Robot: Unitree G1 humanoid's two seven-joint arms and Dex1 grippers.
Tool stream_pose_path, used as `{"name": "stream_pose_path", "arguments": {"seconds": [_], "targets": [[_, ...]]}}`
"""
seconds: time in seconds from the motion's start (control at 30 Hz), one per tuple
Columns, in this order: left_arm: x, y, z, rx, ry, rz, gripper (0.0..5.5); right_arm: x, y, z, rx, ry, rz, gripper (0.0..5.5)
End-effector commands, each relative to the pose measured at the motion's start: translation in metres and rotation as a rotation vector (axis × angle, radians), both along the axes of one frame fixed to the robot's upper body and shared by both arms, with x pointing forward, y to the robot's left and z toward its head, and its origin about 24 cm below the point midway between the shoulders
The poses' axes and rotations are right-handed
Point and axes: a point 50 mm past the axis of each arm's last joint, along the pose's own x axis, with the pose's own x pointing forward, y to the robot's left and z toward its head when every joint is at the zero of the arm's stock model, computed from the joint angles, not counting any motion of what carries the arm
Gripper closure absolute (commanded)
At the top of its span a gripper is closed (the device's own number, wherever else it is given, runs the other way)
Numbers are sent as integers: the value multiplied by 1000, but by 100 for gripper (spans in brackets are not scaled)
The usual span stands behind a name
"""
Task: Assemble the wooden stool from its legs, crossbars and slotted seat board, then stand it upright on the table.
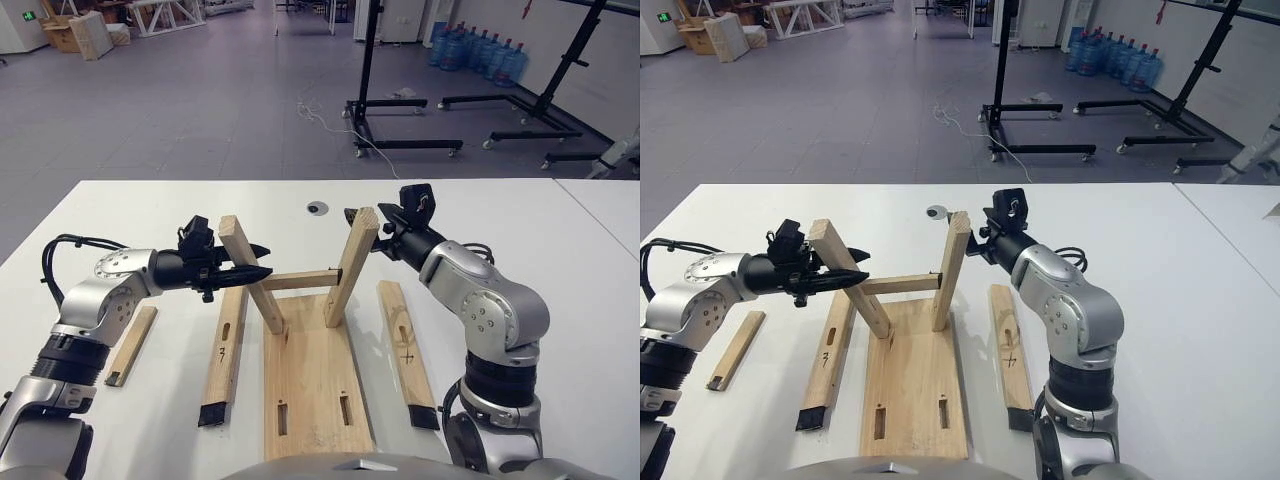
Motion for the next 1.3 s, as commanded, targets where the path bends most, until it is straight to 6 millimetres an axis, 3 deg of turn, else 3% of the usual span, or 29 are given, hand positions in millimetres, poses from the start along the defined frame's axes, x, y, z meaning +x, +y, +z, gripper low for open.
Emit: {"name": "stream_pose_path", "arguments": {"seconds": [0.03, 0.17, 0.27, 0.5, 0.57, 0.67, 0.8, 0.97, 1.07, 1.3], "targets": [[-16, -27, -53, 295, 146, 20, 349, -7, 57, 7, -26, -42, 211, 141], [-17, -21, -54, 311, 136, 120, 349, 1, 4, -5, -169, -76, -24, 141], [-18, -17, -54, 315, 129, 182, 349, -5, -33, -11, -272, -86, -156, 141], [-24, -5, -51, 307, 121, 280, 349, -14, -56, -1, -106, -90, -278, 141], [-23, -5, -50, 310, 117, 280, 349, -11, -50, 7, 27, -90, -273, 141], [-20, -7, -47, 316, 109, 271, 349, -17, -22, 14, 150, -66, -135, 141], [-15, -18, -42, 318, 89, 218, 349, -30, 15, 7, 173, -3, 81, 141], [-12, -39, -36, 318, 69, 121, 349, -30, 37, 5, 141, 20, 156, 141], [-10, -44, -36, 326, 68, 93, 349, -38, 52, 6, 156, 26, 279, 141], [0, -53, -30, 334, 45, 40, 349, -42, 66, 2, 159, 47, 404, 141]]}}
